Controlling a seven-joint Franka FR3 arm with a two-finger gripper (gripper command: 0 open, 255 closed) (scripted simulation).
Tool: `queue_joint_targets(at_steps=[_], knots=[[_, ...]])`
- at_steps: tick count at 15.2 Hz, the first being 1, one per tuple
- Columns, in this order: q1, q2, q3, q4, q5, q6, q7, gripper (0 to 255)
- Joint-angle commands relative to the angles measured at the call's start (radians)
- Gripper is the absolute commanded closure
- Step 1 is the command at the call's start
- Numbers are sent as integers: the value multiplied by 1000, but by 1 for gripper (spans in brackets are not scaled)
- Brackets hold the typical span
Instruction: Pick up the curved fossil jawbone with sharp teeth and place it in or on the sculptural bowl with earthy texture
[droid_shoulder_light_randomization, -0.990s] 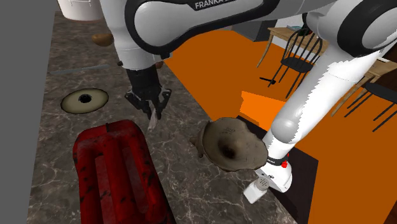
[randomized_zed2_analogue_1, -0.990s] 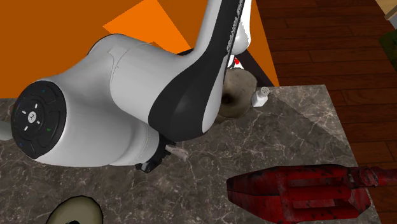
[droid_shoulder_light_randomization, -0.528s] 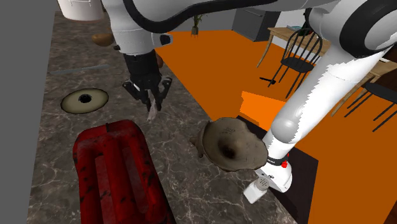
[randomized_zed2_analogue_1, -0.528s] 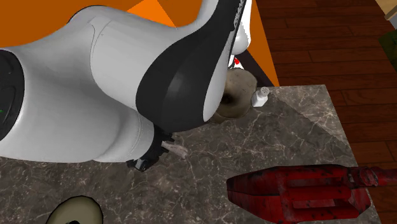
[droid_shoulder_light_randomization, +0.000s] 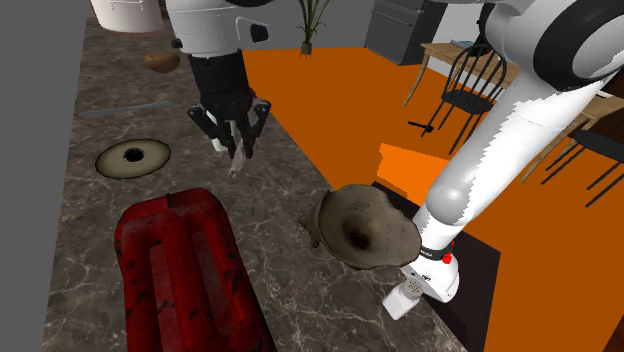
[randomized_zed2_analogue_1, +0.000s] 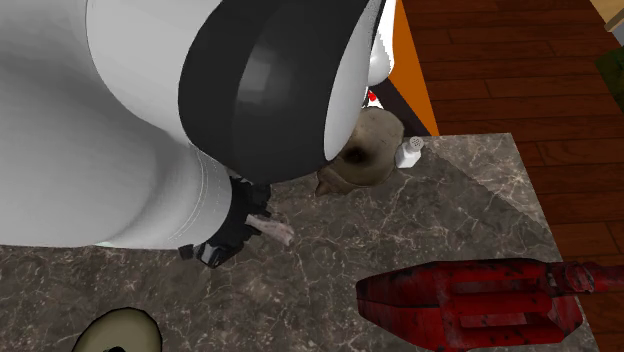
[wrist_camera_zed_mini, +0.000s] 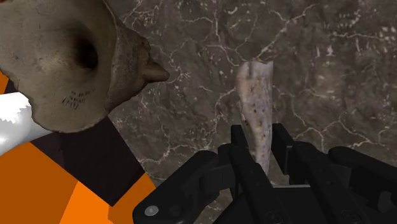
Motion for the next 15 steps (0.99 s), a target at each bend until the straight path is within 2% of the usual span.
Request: queue_joint_targets(at_steps=[1, 7, 10, 15], knots=[[0, 4, 0, 31, -3, -28, 4, 255], [2, 22, 3, 122, -14, -105, 21, 255], [-14, -154, -42, -14, 94, -106, -57, 255], [31, -405, -143, -200, 211, -145, -150, 255]])
